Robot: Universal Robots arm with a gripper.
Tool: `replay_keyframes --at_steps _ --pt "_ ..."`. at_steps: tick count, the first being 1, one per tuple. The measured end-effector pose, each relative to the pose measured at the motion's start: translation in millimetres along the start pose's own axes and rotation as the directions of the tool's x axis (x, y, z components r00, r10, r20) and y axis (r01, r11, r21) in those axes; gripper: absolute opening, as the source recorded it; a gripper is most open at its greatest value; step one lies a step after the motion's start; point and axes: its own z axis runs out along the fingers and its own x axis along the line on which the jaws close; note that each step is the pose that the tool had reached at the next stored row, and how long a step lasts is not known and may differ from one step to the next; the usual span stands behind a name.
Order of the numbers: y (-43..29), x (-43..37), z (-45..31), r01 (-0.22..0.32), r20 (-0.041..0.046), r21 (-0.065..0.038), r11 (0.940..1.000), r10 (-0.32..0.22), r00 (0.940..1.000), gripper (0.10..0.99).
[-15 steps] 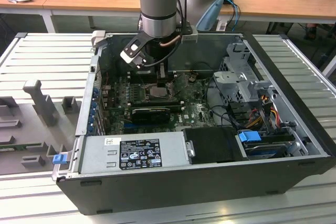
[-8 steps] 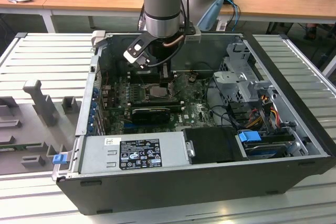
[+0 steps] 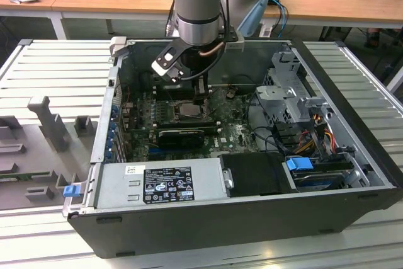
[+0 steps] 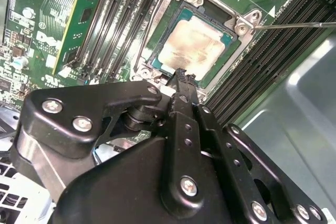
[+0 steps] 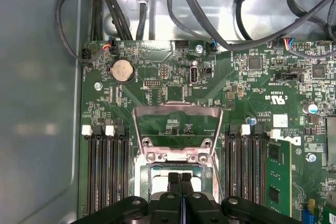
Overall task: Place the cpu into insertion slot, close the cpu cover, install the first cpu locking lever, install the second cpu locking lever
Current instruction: 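Close the cpu cover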
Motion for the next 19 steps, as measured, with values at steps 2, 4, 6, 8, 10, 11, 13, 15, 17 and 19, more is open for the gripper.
replay_keyframes --at_steps 2,4,6,8,10,11,13,15,17,19 --pt "2.4 0.0 0.2 0.0 -0.0001 0.0 1.0 0.0 1.0 0.106" --pt "3.7 0.0 0.3 0.0 0.0 0.001 1.0 0.0 1.0 0.106" --pt "4.1 0.0 -0.3 0.0 0.0003 0.001 1.0 0.0 1.0 0.106" --pt "4.4 0.1 -2.9 0.0 0.0 0.001 1.0 0.0 1.0 0.106" --pt "4.6 0.2 -6.4 0.0 -0.0001 0.001 1.0 0.0 1.0 0.106" --pt "4.9 0.4 -9.8 0.0 0.0 0.001 1.0 0.0 1.0 0.106" --pt "5.1 0.5 -12.3 0.0 0.0 0.001 1.0 0.0 1.0 0.106" --pt "6.6 0.5 -12.6 0.0 -0.0002 0.001 1.0 0.0 1.0 0.106" --pt "8.4 0.5 -14.0 0.0 0.0002 0.001 1.0 0.0 1.0 0.106" --pt "8.6 0.6 -16.4 0.0 0.0001 0.001 1.0 0.0 1.0 0.106"
